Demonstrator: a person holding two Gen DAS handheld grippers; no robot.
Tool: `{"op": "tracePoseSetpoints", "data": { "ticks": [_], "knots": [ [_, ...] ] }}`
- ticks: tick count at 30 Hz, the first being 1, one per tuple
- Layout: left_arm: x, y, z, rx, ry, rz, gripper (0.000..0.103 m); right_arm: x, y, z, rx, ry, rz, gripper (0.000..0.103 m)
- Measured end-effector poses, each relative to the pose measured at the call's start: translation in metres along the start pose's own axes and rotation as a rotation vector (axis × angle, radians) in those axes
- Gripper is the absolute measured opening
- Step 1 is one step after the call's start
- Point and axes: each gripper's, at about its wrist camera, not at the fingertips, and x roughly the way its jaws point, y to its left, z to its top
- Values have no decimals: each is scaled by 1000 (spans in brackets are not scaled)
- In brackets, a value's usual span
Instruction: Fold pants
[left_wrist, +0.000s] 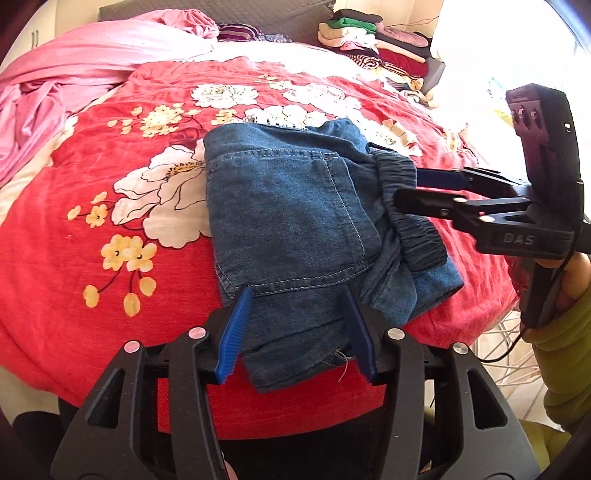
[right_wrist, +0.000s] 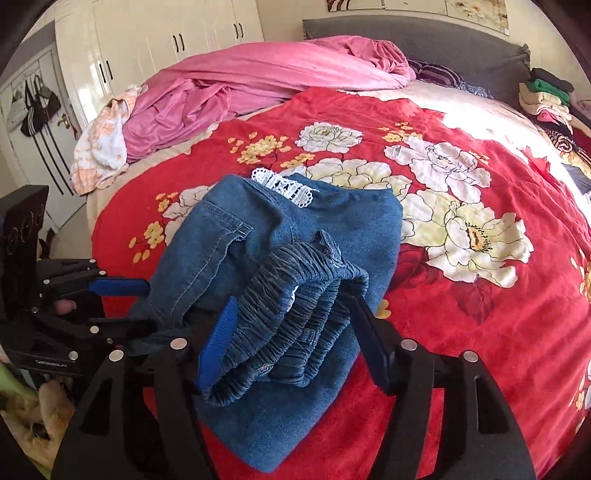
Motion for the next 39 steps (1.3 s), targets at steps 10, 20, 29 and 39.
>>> {"op": "tracePoseSetpoints", "data": {
  "ticks": [10,20,29,39],
  "knots": [
    [-16,4,5,-26,-35,-7,63,-48,1,4,6,-123,-61,86],
    [-34,5,14,-38,-88,14,81,-71,-2,8,21,-189,-94,94],
    [-37,10,23,-49,-107,62,93,-68,-9,2,46,-177,-117,94],
    [-27,16,31,-60,-95,97,93,-57,-15,-4,77,-154,-119,94]
  ]
}}
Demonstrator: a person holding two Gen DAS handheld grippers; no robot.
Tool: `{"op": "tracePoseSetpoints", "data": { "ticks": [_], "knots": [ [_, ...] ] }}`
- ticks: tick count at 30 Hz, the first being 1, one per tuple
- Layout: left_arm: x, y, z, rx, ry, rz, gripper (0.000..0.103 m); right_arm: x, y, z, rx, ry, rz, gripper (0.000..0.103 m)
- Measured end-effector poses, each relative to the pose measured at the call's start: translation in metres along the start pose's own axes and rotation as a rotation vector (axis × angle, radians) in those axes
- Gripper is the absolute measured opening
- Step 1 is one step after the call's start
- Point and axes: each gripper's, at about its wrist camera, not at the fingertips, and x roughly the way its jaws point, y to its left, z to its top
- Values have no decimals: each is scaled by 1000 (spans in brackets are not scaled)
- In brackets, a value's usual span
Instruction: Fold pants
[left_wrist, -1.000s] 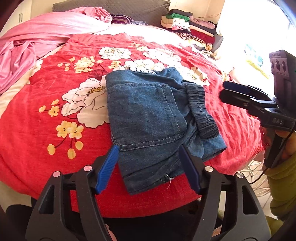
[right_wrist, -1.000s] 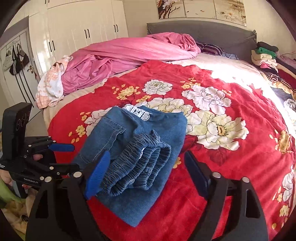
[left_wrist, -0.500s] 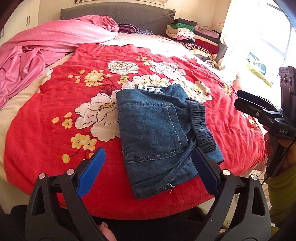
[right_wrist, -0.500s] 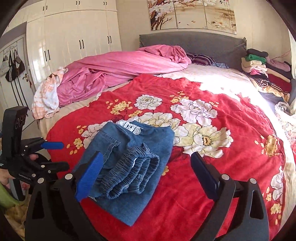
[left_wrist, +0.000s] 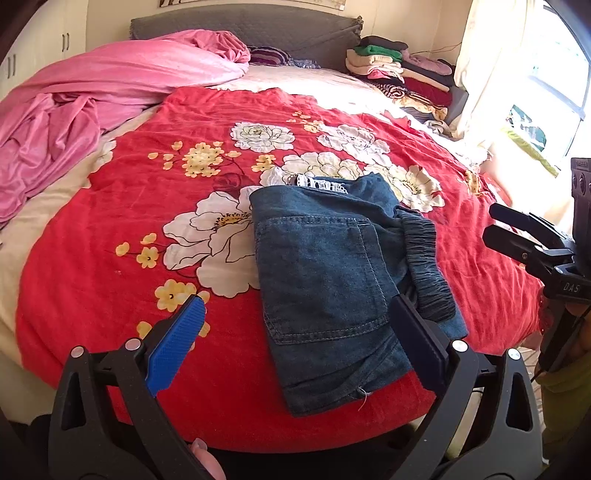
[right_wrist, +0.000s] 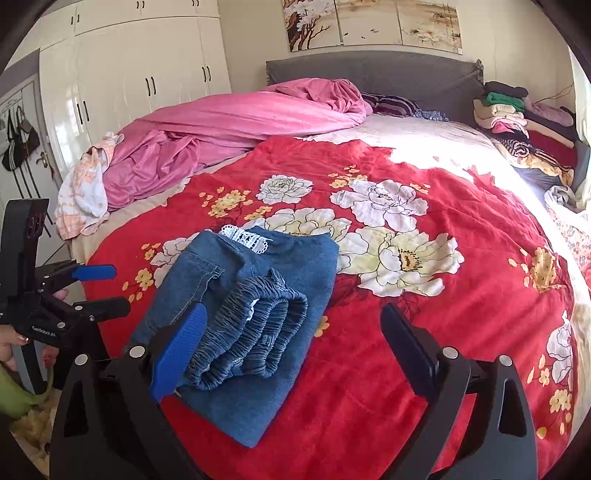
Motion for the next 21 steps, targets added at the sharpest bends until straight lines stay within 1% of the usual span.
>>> {"op": "tracePoseSetpoints", "data": {
  "ticks": [7,13,15,18,19,20,21],
  "knots": [
    [15,6,3,-6,13,31,93,15,-2,-7,32,43,22,95],
    [36,14,5,-20,40,38,93,41,-1,-15,100,108,93,95],
    [46,17,5,-24,55,28,93,51,-2,-17,135,134,114,95],
    [58,20,5,-37,75,1,93,66,-6,-20,181,179,114,95],
    [62,22,5,-48,84,-17,93,70,-8,-21,203,190,129,95],
    [66,24,5,-64,86,-39,93,74,-11,-22,229,199,147,98],
    [69,26,6,-76,88,-55,93,78,-15,-23,256,206,159,98]
  ]
}}
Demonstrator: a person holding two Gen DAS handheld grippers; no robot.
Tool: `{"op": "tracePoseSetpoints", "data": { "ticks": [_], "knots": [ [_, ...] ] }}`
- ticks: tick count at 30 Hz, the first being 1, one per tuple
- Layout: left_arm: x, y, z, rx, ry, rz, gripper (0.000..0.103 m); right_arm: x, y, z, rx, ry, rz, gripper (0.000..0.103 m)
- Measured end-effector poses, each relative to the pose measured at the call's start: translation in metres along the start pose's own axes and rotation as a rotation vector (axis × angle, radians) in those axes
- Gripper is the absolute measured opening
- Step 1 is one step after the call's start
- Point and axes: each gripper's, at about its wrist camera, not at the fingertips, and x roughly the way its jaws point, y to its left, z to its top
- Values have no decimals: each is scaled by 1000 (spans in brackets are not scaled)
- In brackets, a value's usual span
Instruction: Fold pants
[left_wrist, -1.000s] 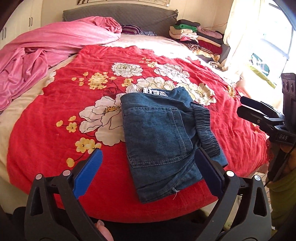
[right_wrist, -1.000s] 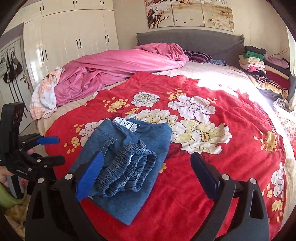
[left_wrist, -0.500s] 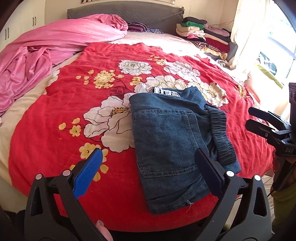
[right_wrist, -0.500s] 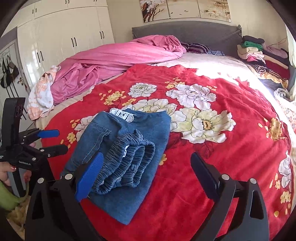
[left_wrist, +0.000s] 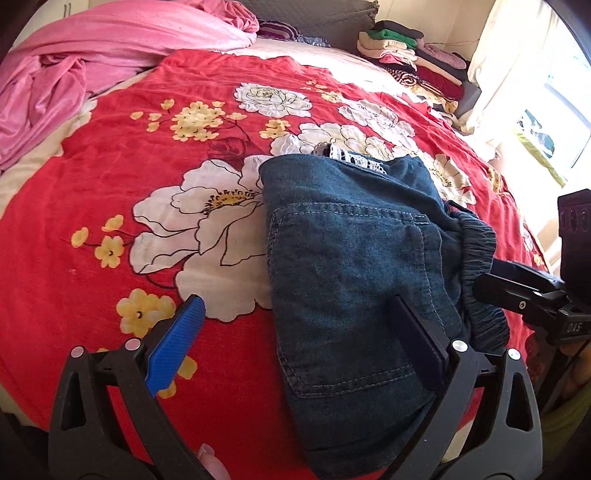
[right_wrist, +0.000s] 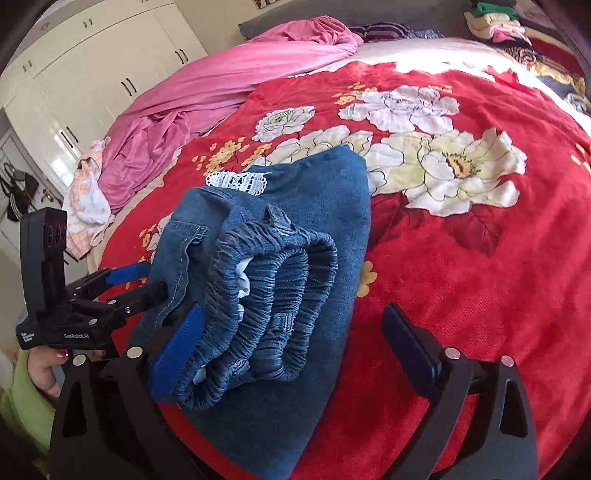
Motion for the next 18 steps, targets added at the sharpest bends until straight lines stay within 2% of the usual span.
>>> {"op": "tracePoseSetpoints", "data": {
  "ticks": [5,7,9,10,11,12,15,18],
  "knots": [
    [11,2,7,-20,8,-85,93,12,-9,5,39,3,81,99],
    [14,-2,10,-19,10,-131,90,15,-6,8,21,0,103,99],
    [18,-5,13,-25,17,-170,83,21,-3,11,-3,-1,126,98],
    [19,-7,14,-26,17,-182,80,25,-2,12,-16,0,134,95],
    [19,-6,15,-33,16,-198,71,26,-1,13,-31,-3,147,76],
    [19,-6,15,-45,17,-211,66,28,0,15,-35,1,164,70],
    [13,-1,20,-67,12,-245,58,24,-1,21,-8,-14,208,64],
    [2,0,33,-59,-8,-252,56,16,9,32,-50,-39,218,61]
  ]
}}
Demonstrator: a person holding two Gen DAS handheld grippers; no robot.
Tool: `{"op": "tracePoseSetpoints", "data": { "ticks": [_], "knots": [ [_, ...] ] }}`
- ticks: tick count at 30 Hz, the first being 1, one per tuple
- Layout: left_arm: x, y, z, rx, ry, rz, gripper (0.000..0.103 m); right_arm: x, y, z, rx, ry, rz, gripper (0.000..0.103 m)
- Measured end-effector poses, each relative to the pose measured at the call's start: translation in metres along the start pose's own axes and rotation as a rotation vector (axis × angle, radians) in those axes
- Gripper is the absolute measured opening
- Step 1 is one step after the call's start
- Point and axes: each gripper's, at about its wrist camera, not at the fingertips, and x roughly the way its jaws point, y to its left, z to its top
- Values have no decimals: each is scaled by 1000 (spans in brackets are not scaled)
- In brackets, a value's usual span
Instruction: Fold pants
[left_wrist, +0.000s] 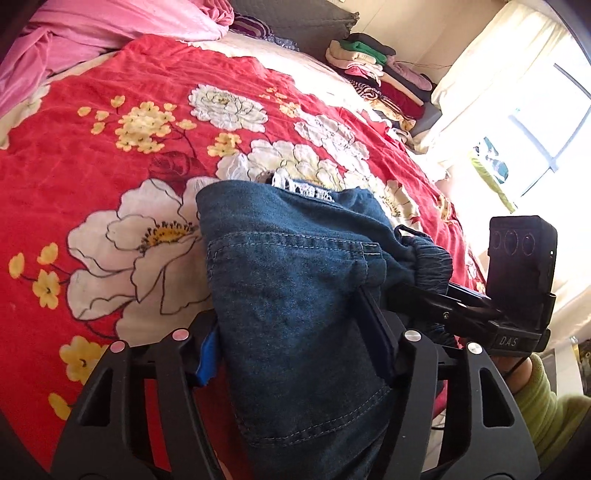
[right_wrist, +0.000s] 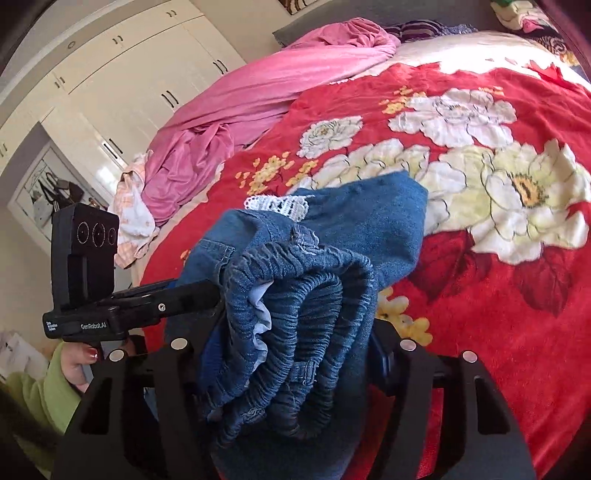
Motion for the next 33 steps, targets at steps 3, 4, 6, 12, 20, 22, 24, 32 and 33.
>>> {"op": "tracePoseSetpoints", "data": {
  "ticks": [3,4,6,12,20,22,24,32,33],
  "knots": [
    [-8,-1,18,22,-29,20,56,-5,13,19,-44,-38,10,61],
    [-11,-1,25,29,-42,32,56,-5,16,27,-58,-52,11,61],
    [-17,2,39,32,-68,50,56,-3,24,44,-92,-79,3,61],
    [-15,18,74,59,-102,143,56,28,28,87,-129,-103,-25,61],
    [22,45,73,52,-34,222,59,77,6,94,-93,-15,-162,69],
    [25,49,68,47,-29,244,70,79,1,90,-89,-4,-204,78],
    [25,53,64,32,-30,247,79,77,-1,85,-89,-3,-235,84],
    [12,50,52,41,-58,297,90,66,1,70,-104,-18,-288,90],
    [10,50,50,40,-63,299,92,64,3,68,-109,-24,-291,90]
  ]
}}
